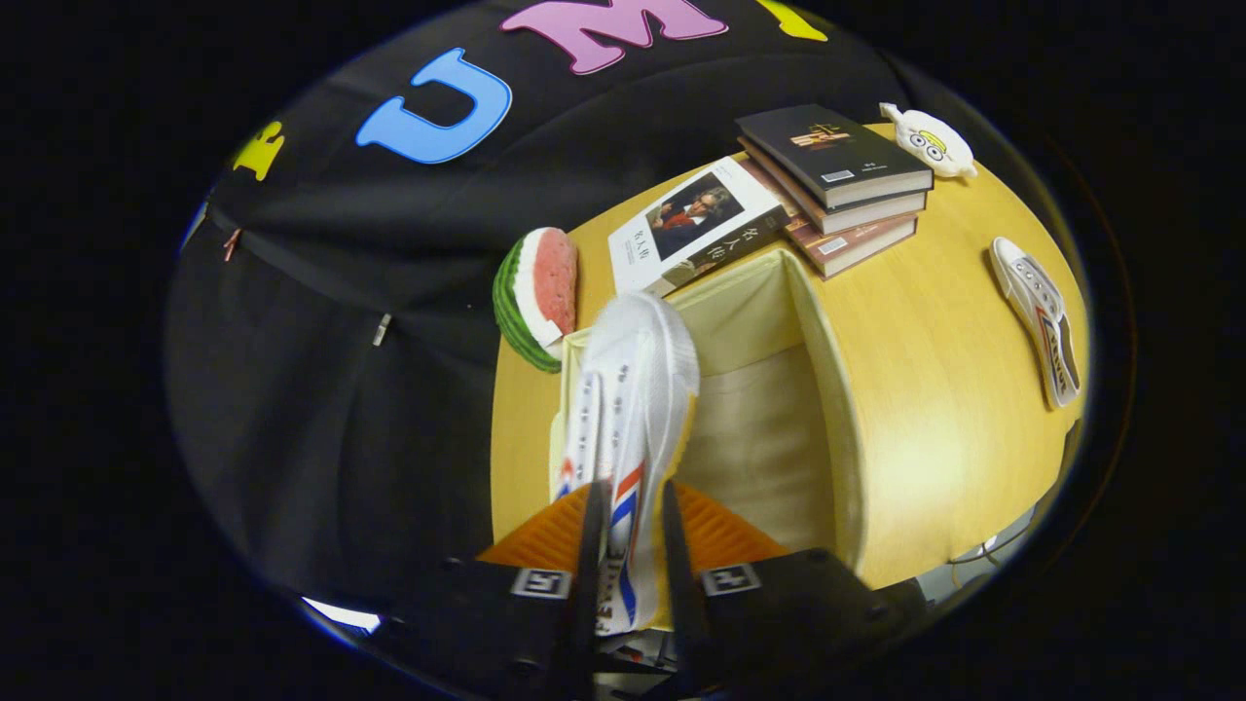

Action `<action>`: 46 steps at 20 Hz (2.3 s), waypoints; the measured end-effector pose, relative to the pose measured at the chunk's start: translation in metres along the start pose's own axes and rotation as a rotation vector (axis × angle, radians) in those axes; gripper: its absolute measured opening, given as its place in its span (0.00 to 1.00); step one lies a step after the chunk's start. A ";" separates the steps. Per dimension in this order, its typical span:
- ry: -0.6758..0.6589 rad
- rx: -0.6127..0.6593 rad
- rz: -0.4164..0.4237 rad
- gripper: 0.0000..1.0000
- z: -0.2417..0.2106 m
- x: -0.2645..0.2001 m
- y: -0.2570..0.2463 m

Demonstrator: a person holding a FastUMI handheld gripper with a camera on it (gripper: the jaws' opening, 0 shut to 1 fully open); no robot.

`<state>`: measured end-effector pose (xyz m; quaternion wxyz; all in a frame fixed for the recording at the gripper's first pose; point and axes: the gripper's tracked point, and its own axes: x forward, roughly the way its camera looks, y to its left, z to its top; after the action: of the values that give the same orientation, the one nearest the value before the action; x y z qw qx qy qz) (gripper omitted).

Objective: Open the storage box then place both shoes into the box .Put the left shoe in first, then the right shoe, with the right side of both shoes facing outward in a uniform manner.

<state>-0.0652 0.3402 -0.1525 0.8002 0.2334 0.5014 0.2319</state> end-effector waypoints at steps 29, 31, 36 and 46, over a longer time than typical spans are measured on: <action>-0.236 -0.370 -0.525 0.99 0.155 -0.200 -0.370; -0.194 -0.376 -0.543 0.99 0.153 -0.196 -0.402; -0.090 -0.369 -0.532 0.99 0.139 -0.175 -0.454; -0.020 -0.468 -0.554 0.99 0.140 -0.115 -0.510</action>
<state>0.0878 -0.1490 -0.3272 0.8693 -0.0986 0.4712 0.1123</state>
